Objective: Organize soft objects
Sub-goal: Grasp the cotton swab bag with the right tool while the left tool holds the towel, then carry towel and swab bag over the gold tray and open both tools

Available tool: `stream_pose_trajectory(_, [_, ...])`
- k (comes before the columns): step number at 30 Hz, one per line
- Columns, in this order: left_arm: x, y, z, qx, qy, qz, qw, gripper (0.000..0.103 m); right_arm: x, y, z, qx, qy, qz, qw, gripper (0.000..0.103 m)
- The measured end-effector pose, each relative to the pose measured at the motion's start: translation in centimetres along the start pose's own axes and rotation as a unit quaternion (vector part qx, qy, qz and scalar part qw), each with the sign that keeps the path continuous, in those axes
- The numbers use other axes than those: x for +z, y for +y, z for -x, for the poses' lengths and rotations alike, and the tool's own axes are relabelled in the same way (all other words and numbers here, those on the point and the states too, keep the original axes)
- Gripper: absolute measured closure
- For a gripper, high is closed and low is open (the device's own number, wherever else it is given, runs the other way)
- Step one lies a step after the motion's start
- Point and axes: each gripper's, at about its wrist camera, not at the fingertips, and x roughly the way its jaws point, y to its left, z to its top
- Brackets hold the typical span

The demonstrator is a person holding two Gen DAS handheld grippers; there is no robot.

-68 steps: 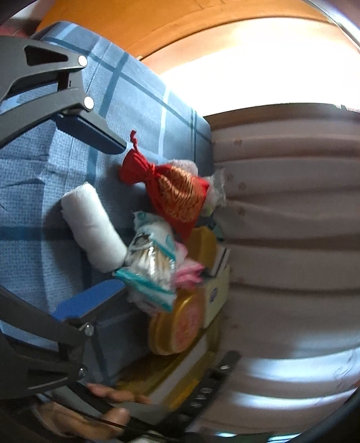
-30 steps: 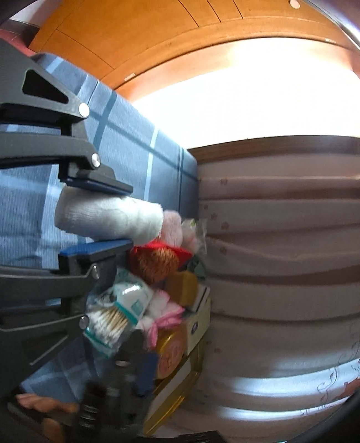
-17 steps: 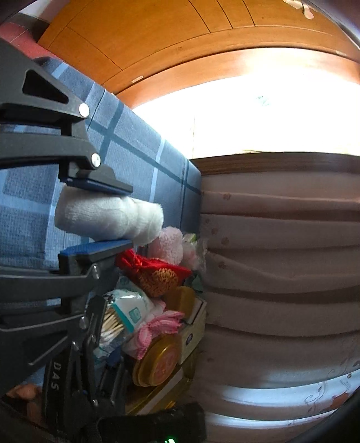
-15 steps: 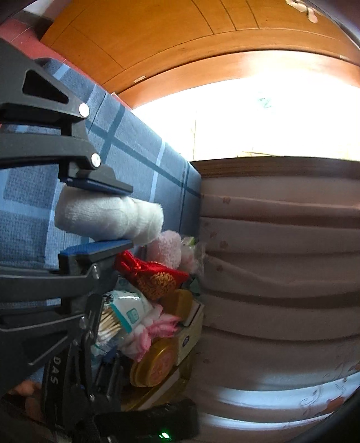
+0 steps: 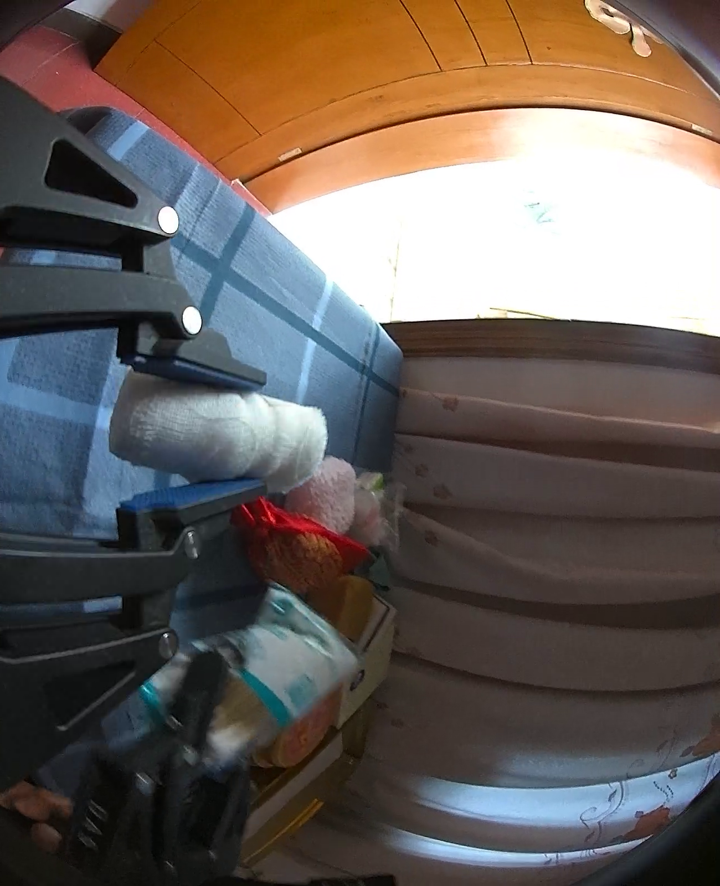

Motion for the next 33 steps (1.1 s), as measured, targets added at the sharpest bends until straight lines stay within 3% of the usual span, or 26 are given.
stream_pose_trajectory(4, [1.0,-1.9,0.2,-0.01,-0.012,-0.007,0.9999,0.073,1.1,-1.0,3.1,-0.042,-0.045,0.001,0.998,0.067])
stream_pose_trajectory(11, [2.5,-7.2,-0.1,-0.053,-0.033,-0.025,0.9977,0.072,1.4,-5.8,7.5,-0.165,-0.095,-0.017,0.982,0.067])
stream_pose_trajectory(15, [3.0,-10.9,-0.5,-0.086,-0.039,-0.041,0.9947,0.073,0.9,-9.1,9.6,-0.226,-0.102,-0.033,0.968,0.067])
stream_pose_trajectory(26, [4.0,-20.3,-2.3,-0.161,-0.048,-0.07,0.9832,0.072,-1.2,-16.9,12.7,-0.33,-0.098,-0.047,0.938,0.067])
stream_pose_trajectory(33, [4.0,-24.3,-4.0,-0.181,-0.04,-0.071,0.9801,0.072,-2.2,-20.8,13.3,-0.356,-0.087,-0.069,0.928,0.067])
